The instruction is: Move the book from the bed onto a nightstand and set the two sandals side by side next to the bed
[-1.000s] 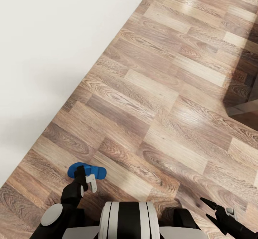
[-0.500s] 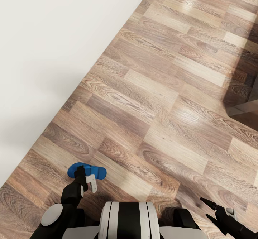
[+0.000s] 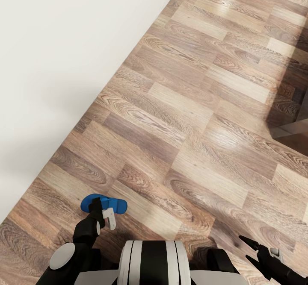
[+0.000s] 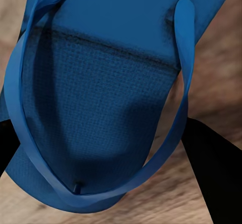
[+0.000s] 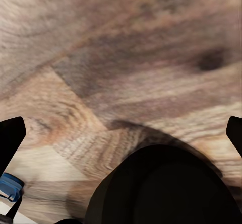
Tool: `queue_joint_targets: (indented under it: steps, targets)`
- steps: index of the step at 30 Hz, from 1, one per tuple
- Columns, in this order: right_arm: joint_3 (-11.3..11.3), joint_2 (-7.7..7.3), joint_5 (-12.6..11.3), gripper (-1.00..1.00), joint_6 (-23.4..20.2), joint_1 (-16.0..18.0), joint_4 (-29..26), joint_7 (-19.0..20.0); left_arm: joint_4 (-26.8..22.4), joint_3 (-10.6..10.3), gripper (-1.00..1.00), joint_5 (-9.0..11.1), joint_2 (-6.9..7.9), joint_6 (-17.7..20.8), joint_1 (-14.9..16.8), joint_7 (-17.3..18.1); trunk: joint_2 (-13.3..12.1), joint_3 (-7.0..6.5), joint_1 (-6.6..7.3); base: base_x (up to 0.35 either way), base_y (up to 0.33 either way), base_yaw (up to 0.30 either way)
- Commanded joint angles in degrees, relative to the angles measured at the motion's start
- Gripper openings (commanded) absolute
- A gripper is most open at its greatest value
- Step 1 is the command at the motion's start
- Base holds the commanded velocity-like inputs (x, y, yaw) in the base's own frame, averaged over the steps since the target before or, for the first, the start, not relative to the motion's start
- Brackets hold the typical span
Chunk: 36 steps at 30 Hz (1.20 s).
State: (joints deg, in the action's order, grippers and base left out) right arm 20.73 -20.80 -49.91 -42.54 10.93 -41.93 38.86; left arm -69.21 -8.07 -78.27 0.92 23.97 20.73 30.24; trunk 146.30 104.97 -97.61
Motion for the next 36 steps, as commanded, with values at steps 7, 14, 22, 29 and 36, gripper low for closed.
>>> queue_joint_targets:
  steps: [7, 14, 22, 29, 36]
  targets:
    - [0.11, 0.01, -0.10, 1.00, -0.36, 0.00, 0.01, 0.08, -0.13, -0.17, -1.00, -0.22, -0.20, 0.28, 0.01, 0.44, 0.01, 0.03, 0.00, 0.000, 0.000, 0.000]
    - [0.10, 0.02, -0.10, 1.00, -0.36, 0.01, 0.01, 0.07, -0.06, -0.18, -1.00, -0.25, -0.92, 0.28, 0.01, 0.36, 0.01, 0.03, 0.00, 0.000, 0.000, 0.000]
    - [0.13, 0.00, -0.10, 1.00, -0.37, 0.03, 0.01, 0.08, -0.04, -0.19, -1.00, -0.30, -1.08, 0.28, 0.01, 0.35, 0.04, 0.03, -0.05, 0.000, 0.000, 0.000]
    - [0.12, -0.02, -0.10, 1.00, -0.36, 0.02, 0.01, 0.07, -0.04, -0.19, -1.00, -0.30, -1.09, 0.28, 0.01, 0.35, 0.06, 0.03, -0.10, 0.000, 0.000, 0.000]
    - [0.11, 0.02, -0.10, 1.00, -0.36, 0.00, 0.01, 0.08, -0.04, -0.19, -1.00, -0.28, -1.08, 0.28, 0.01, 0.33, 0.06, 0.03, -0.10, 0.000, 0.000, 0.000]
